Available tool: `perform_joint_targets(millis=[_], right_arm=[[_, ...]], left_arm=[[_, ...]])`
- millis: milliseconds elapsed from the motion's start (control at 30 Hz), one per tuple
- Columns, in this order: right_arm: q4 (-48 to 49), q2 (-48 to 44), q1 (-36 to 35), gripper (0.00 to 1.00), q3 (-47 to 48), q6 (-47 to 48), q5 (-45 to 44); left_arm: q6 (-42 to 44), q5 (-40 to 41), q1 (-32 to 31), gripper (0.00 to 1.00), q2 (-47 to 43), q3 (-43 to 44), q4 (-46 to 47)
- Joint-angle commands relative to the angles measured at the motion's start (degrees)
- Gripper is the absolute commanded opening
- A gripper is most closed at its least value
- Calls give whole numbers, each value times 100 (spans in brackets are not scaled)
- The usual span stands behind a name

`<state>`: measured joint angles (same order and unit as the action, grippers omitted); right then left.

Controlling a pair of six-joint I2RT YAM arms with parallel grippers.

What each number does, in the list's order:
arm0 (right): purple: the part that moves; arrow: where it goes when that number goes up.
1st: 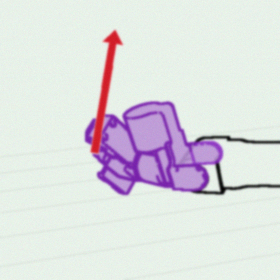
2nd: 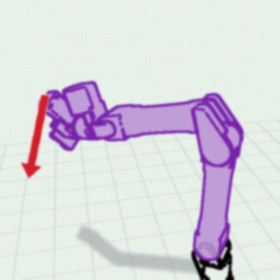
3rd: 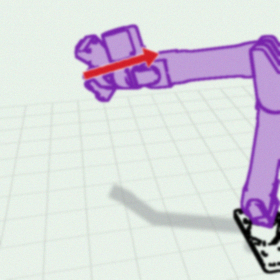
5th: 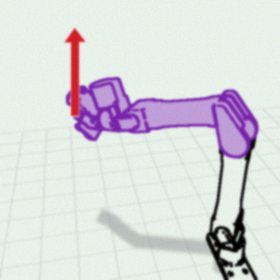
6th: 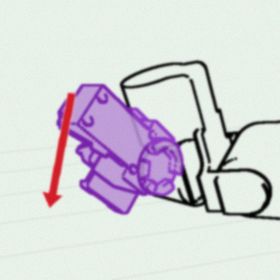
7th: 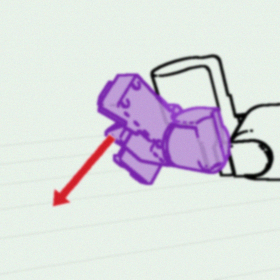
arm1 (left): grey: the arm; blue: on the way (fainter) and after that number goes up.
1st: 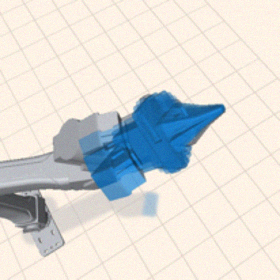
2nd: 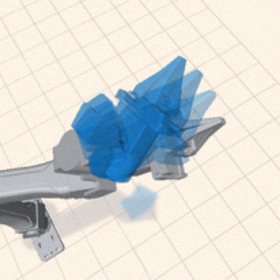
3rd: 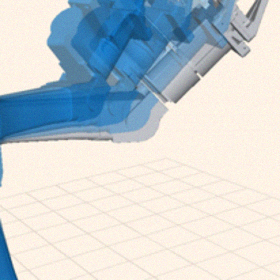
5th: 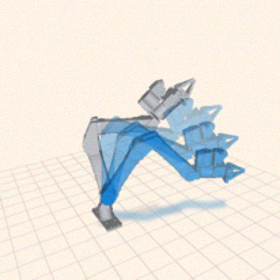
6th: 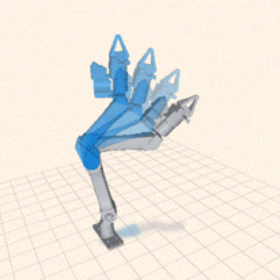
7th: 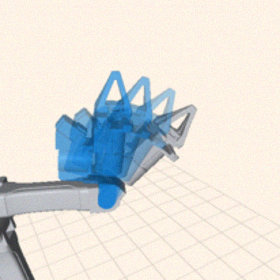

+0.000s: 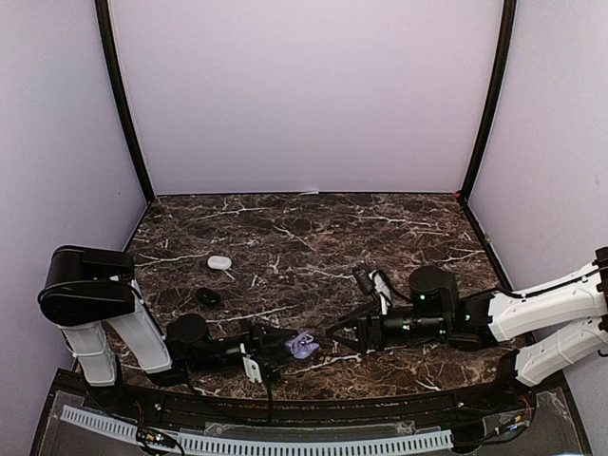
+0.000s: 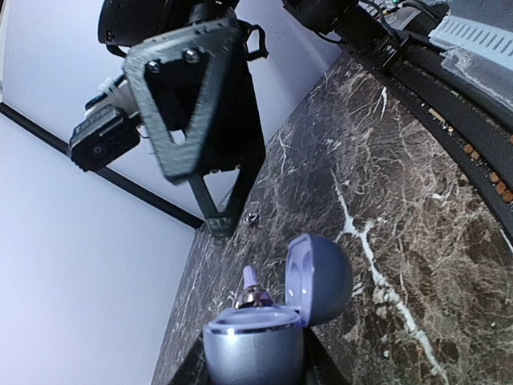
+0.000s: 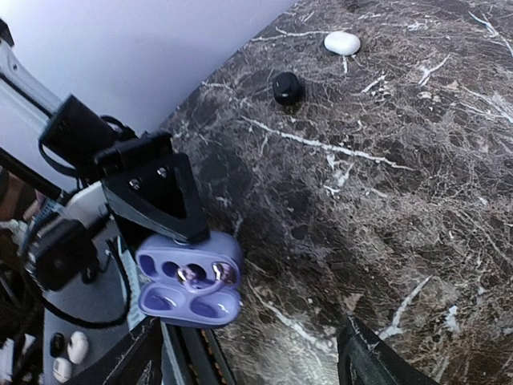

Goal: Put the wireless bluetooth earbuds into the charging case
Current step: Adjust the left earbud in the left side groove of the charging case.

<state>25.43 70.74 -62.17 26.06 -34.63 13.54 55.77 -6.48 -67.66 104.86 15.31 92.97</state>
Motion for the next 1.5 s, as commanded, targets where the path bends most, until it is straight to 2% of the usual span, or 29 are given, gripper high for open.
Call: perform_joint_targets(millis=[0, 133, 267, 467, 600, 800, 1000, 1167, 1467], right_arm=[[118, 309, -127, 75, 56, 1178, 119], [297, 581, -268, 78, 202, 1196, 222], [350, 872, -349, 73, 397, 1267, 361], [302, 1159, -471, 73, 696, 1400, 461], [261, 1243, -475, 66, 816, 1323, 365], [207, 1347, -476, 51, 854, 1251, 272], [78, 1416, -478, 50, 917, 1250, 147], [-55, 1416, -476, 41, 976, 1210, -52], [-203, 1458, -480, 33, 1032, 1161, -227]], left_arm=[[-187, -392, 39, 2, -146, -96, 1206], [-73, -381, 35, 2, -126, -105, 1206], [-38, -402, 36, 2, -98, -107, 1206], [5, -386, 36, 2, -97, -129, 1206], [-4, -385, 38, 2, -106, -134, 1204], [12, -375, 33, 2, -106, -126, 1206], [24, -357, 41, 1, -106, -116, 1211], [13, -348, 35, 2, -98, -107, 1206], [22, -335, 36, 2, -88, -107, 1206]])
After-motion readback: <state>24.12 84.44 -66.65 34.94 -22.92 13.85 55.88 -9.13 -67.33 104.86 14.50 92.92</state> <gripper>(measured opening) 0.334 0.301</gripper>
